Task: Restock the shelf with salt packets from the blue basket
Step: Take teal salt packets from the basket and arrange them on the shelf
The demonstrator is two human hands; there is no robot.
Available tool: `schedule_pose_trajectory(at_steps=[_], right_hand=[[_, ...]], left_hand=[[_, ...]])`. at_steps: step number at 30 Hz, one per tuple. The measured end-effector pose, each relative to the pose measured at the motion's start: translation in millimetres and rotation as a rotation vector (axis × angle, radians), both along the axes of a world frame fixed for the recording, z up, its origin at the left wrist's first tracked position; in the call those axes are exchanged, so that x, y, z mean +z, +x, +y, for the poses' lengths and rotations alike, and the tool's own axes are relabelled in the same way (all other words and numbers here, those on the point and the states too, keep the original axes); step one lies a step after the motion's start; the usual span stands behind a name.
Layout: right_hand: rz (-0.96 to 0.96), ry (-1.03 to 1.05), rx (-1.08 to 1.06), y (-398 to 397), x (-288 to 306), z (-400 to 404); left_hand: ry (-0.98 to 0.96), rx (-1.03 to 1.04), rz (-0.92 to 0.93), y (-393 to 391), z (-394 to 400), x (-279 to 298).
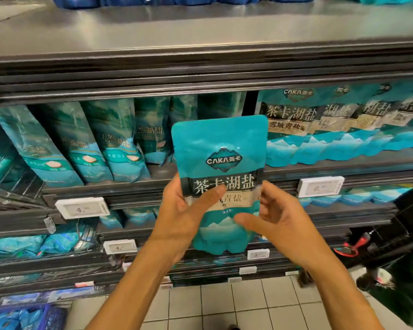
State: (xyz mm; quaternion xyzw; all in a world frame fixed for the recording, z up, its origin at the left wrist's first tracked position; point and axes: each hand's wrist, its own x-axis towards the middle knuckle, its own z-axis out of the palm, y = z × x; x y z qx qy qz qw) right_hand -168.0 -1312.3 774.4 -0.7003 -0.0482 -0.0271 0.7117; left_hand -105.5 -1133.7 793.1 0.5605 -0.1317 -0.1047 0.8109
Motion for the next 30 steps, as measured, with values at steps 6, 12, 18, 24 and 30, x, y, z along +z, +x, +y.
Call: schedule_pose_trajectory(at_steps=[6, 12, 18, 24, 30], right_hand=[[-0.217, -0.021, -0.329, 29.7, 12.3, -24.5], [-0.31, -0.155, -0.442, 55.8, 21.2, -44.4], [-0.308, -0.239, -0.491, 69.2, 12.8, -46.0], [-0.291, -0.2, -0.525, 65.2, 10.6, -44.1], [-0.279, -0.22, -0.488, 33.4, 13.6, -44.9]], left_hand=[[0.363, -0.016, -0.475, 30.4, -40.3, 28.1], [0.794, 0.22, -0.764, 46.2, -40.4, 18.4], [0.942, 0.339, -0.692, 47.4, -51.3, 11.8], [0.867, 0.305, -0.661, 46.7, -60.7, 14.4], [0.903, 0.199, -0.622, 32.1, -53.4, 17.0]])
